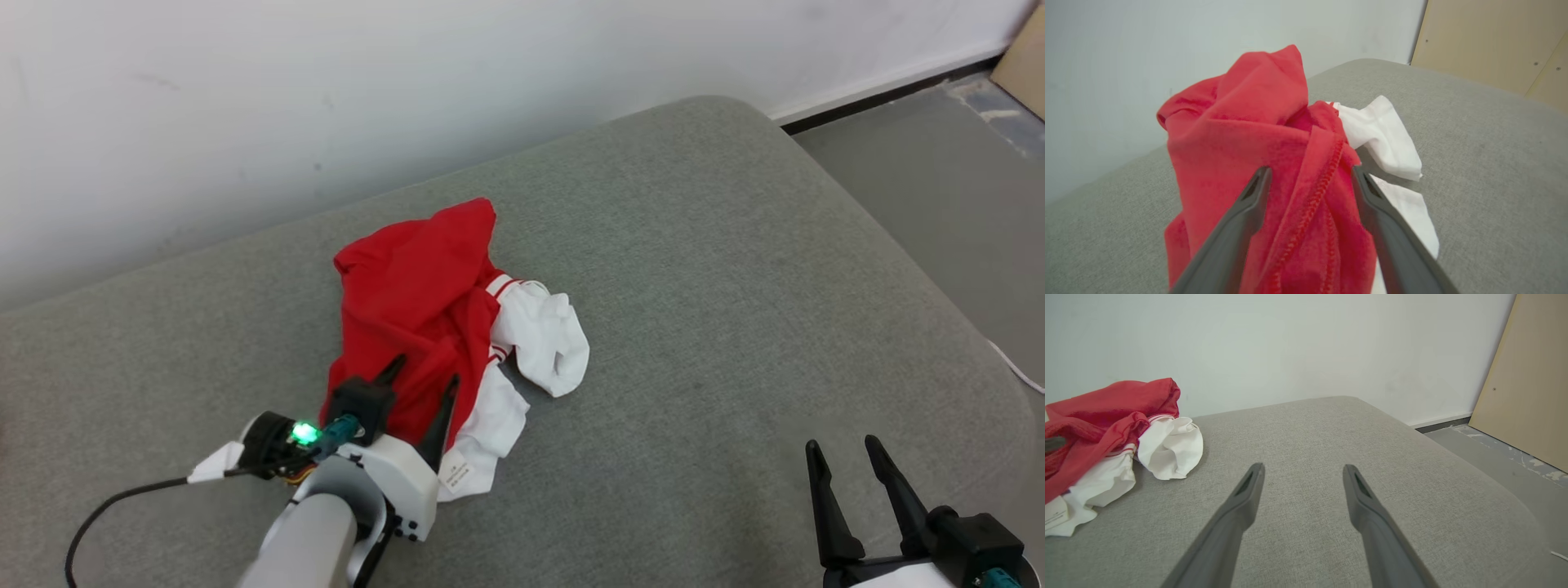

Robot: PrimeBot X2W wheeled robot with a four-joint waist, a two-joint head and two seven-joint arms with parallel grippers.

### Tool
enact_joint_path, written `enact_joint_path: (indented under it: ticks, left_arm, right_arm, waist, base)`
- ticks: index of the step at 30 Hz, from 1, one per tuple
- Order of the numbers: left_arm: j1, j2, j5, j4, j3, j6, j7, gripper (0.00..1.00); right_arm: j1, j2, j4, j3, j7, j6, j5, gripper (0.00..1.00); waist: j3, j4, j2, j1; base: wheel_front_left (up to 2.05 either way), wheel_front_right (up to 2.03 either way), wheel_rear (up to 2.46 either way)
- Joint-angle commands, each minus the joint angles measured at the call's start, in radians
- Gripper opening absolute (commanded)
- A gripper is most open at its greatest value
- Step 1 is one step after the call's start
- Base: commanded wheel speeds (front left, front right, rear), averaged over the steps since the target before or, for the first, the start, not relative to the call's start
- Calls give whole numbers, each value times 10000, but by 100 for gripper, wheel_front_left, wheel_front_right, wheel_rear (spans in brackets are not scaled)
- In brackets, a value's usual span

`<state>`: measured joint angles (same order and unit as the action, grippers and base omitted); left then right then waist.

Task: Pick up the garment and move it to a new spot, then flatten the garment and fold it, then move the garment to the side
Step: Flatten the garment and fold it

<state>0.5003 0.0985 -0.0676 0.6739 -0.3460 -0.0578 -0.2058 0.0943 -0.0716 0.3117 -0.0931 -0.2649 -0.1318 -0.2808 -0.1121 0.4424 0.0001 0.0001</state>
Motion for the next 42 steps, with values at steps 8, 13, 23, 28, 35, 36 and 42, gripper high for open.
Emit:
enact_joint_path:
  ticks: [8,13,23,28,35,36,42]
  left_arm:
    - [536,101,-179,767,154,156,39,0]
    - [656,-124,-841,227,502,36,-330,0]
    - [160,-268,-2041,-2751,900,-164,-87,0]
    - [-490,-299,-2752,-4761,1176,18,818,0]
    - [-2376,-238,-3549,-7434,1627,715,1796,0]
    - [-2722,-230,-3632,-7721,1687,828,1876,0]
    - [-4826,-173,-3965,-9151,1470,962,2372,0]
  right_arm:
    - [69,59,-83,155,9,22,42,100]
    - [-41,65,-59,265,9,22,126,100]
    - [-392,-137,-73,310,9,22,219,100]
    - [-537,-174,-4,206,9,22,200,100]
    - [-739,-180,-20,248,9,22,173,100]
    - [-774,-179,-26,253,9,22,180,100]
    - [-987,-224,-63,392,9,22,182,100]
  waist:
    - [-196,125,-1,-1]
    - [-76,-207,-1,-1]
    - [486,-1670,-1,-1]
    - [764,-2361,-1,-1]
    - [979,-3042,-1,-1]
    - [990,-3120,-1,-1]
    - [1036,-3614,-1,-1]
  base:
    - [0,0,0]
    - [0,0,0]
    - [0,0,0]
    - [0,0,0]
    - [0,0,0]
    - [0,0,0]
    - [0,0,0]
